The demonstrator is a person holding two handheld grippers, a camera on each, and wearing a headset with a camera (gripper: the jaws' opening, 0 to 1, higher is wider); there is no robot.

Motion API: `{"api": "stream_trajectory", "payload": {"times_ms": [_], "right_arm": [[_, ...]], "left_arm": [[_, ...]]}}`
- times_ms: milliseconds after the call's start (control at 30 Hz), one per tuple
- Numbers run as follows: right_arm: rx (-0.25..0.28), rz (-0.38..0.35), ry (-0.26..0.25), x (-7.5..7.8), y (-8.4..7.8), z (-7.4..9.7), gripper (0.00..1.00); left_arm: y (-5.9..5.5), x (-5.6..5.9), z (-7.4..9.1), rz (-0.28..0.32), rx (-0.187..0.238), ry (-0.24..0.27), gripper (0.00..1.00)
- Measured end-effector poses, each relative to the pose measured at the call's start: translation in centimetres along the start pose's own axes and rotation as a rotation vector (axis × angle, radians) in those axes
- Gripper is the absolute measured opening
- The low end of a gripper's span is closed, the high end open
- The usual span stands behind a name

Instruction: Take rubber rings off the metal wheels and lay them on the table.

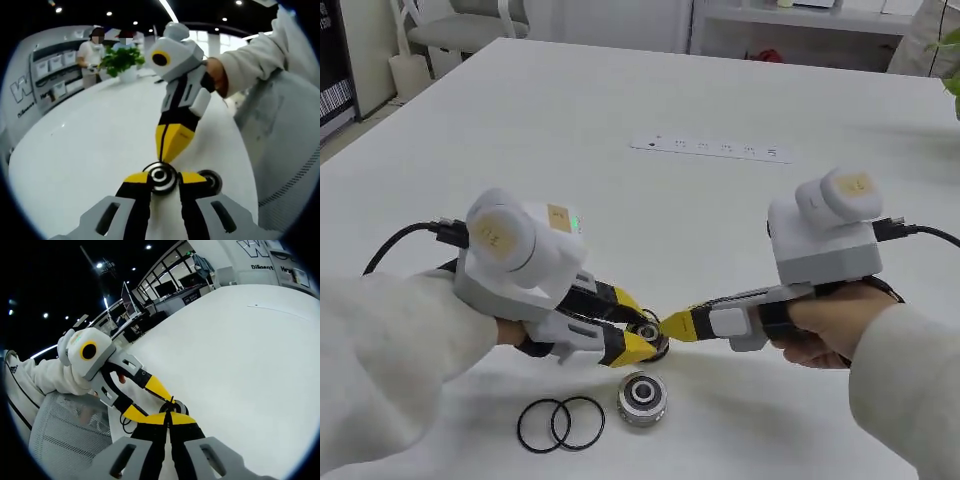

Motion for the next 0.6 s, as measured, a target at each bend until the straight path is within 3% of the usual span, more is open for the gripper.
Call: {"api": "stream_trajectory", "payload": {"times_ms": [233,333,600], "right_arm": [[0.012,-0.007,0.007,-0.2,0.2,0.2,0.0],[0.016,-0.004,0.008,-0.3,0.3,0.3,0.0],[0.043,0.001,0.012,-0.8,1.0,0.7,0.0]], "left_arm": [[0.6,-0.2,1.3,-0.075,-0.01,-0.006,0.32],[1.4,-1.1,2.5,-0.047,0.028,0.022,0.4],[1.5,-3.0,4.6,-0.027,0.042,0.083,0.46]]}}
Point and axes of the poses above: the centre of the closed fingertips' face, and the gripper's own axes: z roughly backward along the fingers, x roughly to its right, y roughly out of its top, the point moved 4 cm from there along z, roughly backward along the fingers, and after that the axes turned 13 degrees about y, right-handed, at the moved point
